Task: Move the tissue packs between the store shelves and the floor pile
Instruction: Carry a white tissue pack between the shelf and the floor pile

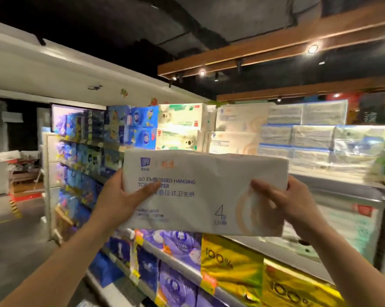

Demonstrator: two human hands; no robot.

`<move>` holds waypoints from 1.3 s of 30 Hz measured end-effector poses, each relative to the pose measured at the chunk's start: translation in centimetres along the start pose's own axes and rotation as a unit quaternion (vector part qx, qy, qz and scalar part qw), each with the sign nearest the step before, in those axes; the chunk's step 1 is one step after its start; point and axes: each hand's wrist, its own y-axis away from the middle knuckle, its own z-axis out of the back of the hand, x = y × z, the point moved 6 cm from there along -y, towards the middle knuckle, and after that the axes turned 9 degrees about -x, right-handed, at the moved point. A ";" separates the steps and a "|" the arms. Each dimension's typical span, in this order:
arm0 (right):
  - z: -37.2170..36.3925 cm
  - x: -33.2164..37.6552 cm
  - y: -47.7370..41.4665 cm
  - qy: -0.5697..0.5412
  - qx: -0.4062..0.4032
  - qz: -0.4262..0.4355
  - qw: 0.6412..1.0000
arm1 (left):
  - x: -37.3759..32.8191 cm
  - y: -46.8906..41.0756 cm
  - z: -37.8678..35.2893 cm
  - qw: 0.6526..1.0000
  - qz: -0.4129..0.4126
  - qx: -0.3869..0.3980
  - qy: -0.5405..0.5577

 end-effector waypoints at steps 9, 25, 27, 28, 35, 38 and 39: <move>-3.5 -1.6 -16.4 0.079 -0.109 0.061 0.989 | 2.8 -22.5 -12.3 0.992 -0.100 0.078 -0.013; -6.3 -12.8 -39.3 0.251 -0.099 0.037 0.962 | 10.8 -43.9 -35.3 0.970 -0.163 0.156 -0.092; -6.8 -12.9 -39.9 0.277 -0.103 0.039 0.955 | 12.1 -45.1 -36.7 0.967 -0.167 0.156 -0.113; -7.2 -12.9 -40.2 0.278 -0.101 0.041 0.954 | 12.5 -45.7 -37.1 0.966 -0.170 0.153 -0.120; -9.2 -14.6 -41.7 0.325 -0.135 0.004 0.936 | 13.5 -47.4 -37.2 0.947 -0.241 0.127 -0.172; -9.2 -14.3 -42.0 0.425 -0.172 0.029 0.888 | 14.1 -47.0 -38.2 0.917 -0.325 0.075 -0.217; -9.5 -14.4 -42.1 0.464 -0.163 0.036 0.870 | 14.4 -47.0 -38.7 0.904 -0.349 0.070 -0.236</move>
